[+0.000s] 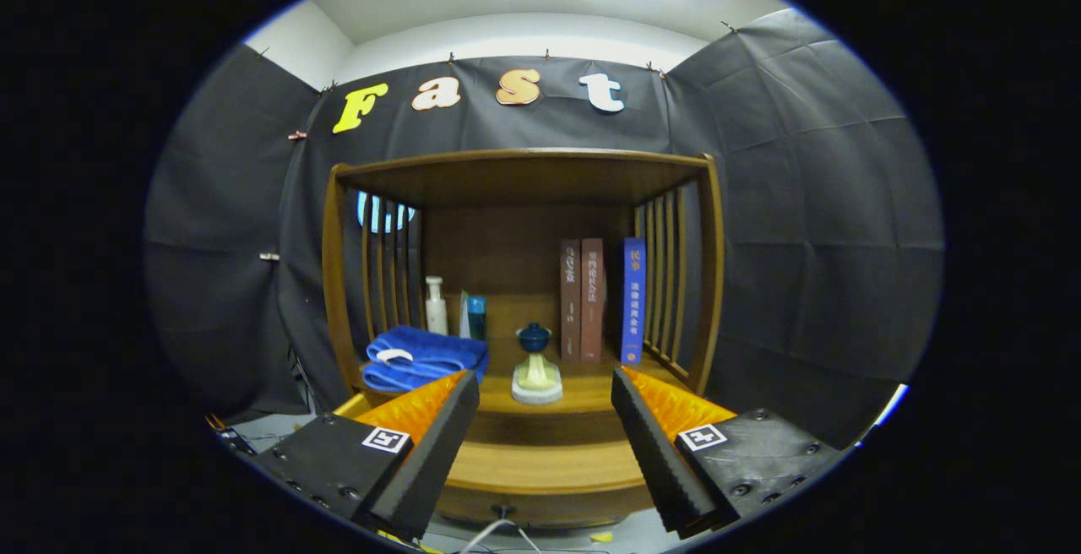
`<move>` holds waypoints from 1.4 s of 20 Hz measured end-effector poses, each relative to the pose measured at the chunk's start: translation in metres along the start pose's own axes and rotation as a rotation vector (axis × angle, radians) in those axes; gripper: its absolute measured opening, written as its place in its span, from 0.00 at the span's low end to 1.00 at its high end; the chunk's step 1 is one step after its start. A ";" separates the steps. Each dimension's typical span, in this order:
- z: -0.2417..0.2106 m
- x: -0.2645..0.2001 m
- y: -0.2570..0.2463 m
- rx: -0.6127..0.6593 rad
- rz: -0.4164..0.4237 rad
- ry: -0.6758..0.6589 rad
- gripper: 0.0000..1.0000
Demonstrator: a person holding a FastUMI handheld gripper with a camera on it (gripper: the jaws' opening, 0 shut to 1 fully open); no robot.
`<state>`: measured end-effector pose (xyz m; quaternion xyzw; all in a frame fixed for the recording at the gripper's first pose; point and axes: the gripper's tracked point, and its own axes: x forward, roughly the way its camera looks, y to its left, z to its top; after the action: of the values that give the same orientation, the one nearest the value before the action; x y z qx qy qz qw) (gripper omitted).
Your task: Pull open the drawer, take out the items inside it, and place them on the countertop above the cabinet.
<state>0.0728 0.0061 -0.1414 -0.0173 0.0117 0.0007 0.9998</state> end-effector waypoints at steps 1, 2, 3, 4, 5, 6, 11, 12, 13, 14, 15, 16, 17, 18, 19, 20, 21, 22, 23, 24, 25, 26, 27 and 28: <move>-0.014 -0.007 0.001 -0.005 0.000 0.012 1.00; -0.031 -0.013 0.002 -0.021 -0.001 0.031 0.99; -0.047 -0.018 0.003 -0.047 -0.004 0.052 0.99; -0.063 -0.021 0.005 -0.060 -0.003 0.070 1.00; -0.079 -0.021 0.011 -0.057 0.005 0.079 1.00; -0.099 -0.019 0.014 -0.046 0.000 0.103 1.00; -0.167 -0.016 0.024 0.035 0.020 0.150 0.99; -0.170 -0.016 0.025 0.029 0.025 0.143 0.99; -0.172 -0.017 0.028 0.019 0.030 0.137 0.99; -0.172 -0.017 0.032 0.007 0.040 0.131 0.99; -0.172 -0.017 0.038 0.000 0.050 0.128 0.99; -0.173 -0.014 0.041 -0.002 0.052 0.131 0.99; -0.174 -0.014 0.042 -0.001 0.055 0.136 0.99; -0.177 -0.014 0.043 0.002 0.059 0.143 0.99; -0.181 -0.012 0.044 0.006 0.060 0.154 0.99; -0.184 -0.011 0.044 0.014 0.057 0.163 0.99; -0.186 -0.009 0.043 0.026 0.052 0.165 0.99; -0.188 -0.006 0.043 0.046 0.053 0.164 0.99; -0.191 -0.002 0.045 0.063 0.057 0.170 0.99; -0.198 0.003 0.042 0.067 0.050 0.204 0.99; -0.203 -0.003 0.037 0.047 0.033 0.210 0.99; -0.199 0.001 0.035 0.037 0.035 0.204 0.98; -0.198 0.002 0.035 0.033 0.032 0.202 0.98; -0.198 0.005 0.036 0.026 0.033 0.200 0.97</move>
<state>0.0729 0.0351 -0.3409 -0.0044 0.1115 0.0151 0.9936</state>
